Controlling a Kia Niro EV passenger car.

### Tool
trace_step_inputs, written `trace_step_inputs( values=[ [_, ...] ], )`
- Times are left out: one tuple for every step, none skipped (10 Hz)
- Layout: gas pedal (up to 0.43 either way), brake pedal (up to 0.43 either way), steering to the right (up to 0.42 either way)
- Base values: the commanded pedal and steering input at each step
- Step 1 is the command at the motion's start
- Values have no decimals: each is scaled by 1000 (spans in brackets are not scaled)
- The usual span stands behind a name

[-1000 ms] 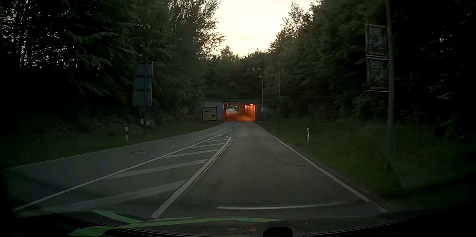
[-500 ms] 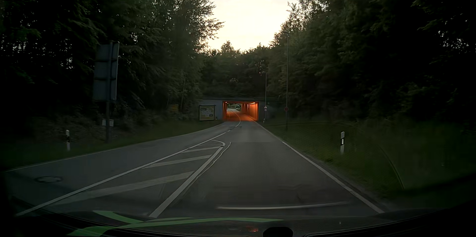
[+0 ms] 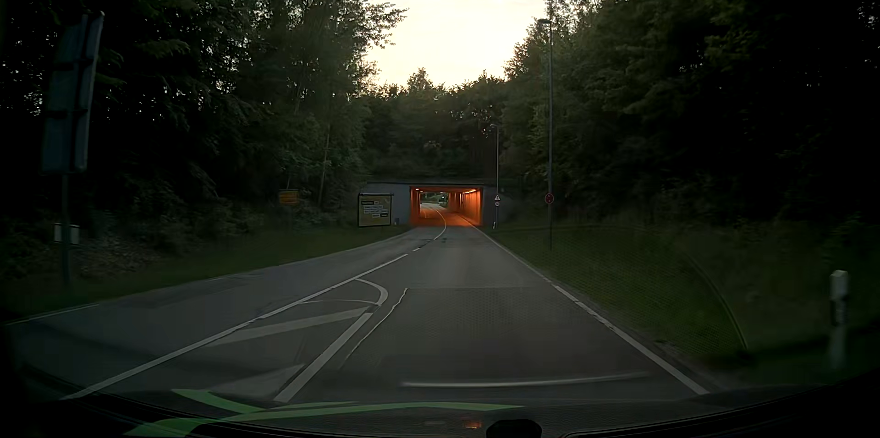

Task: Follow the waypoints while adhering to traffic rules and regulations

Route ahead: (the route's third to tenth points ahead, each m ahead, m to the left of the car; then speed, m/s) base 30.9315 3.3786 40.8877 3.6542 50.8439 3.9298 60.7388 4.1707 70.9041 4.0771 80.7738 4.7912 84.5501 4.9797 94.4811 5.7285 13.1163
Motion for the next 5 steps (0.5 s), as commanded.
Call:
trace_step_inputs(
  values=[
    [39,0,-4],
    [39,0,-4],
    [39,0,-5],
    [39,0,-6],
    [39,0,-6]
  ],
)
